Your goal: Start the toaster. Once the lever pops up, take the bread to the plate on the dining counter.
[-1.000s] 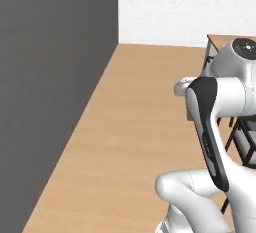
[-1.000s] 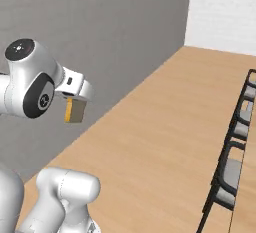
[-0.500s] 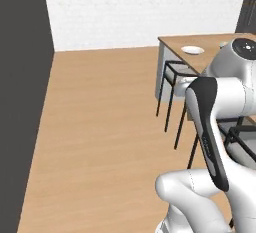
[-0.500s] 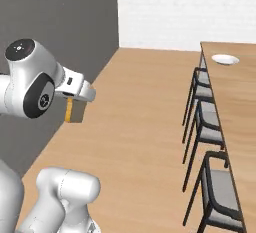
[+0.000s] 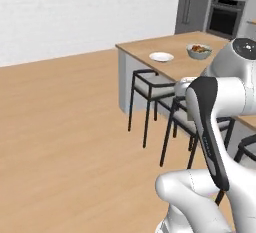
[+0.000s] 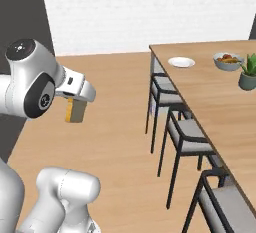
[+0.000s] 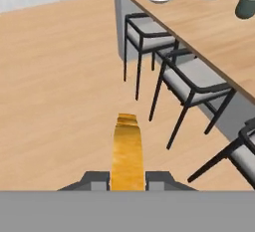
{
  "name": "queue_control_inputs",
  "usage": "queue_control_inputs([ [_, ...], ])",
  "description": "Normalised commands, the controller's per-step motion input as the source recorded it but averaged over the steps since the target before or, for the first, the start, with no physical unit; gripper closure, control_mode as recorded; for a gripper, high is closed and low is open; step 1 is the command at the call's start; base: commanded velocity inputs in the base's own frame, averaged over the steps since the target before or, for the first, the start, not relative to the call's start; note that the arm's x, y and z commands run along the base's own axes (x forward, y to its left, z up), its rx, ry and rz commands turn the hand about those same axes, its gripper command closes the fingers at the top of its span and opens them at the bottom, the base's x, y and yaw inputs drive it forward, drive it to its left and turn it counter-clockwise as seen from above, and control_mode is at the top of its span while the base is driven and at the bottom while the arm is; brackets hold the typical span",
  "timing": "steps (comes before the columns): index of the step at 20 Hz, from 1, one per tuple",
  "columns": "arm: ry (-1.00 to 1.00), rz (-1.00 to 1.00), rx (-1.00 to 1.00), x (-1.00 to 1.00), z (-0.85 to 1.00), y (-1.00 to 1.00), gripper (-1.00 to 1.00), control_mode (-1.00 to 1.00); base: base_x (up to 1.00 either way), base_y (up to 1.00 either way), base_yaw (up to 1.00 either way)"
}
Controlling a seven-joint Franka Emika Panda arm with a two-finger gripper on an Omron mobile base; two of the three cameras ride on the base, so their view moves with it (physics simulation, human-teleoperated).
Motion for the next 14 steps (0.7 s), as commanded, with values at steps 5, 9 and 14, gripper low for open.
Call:
queue_control_inputs([
  [5, 0.0, 0.0, 0.0, 0.0, 0.0, 0.0, 1.0, 1.0, 1.0, 0.9, -0.53],
  [9, 0.0, 0.0, 0.0, 0.0, 0.0, 0.0, 1.0, 1.0, 0.97, 0.94, -0.53],
  [14, 0.0, 0.0, 0.0, 0.0, 0.0, 0.0, 1.0, 1.0, 0.91, 0.94, -0.54],
])
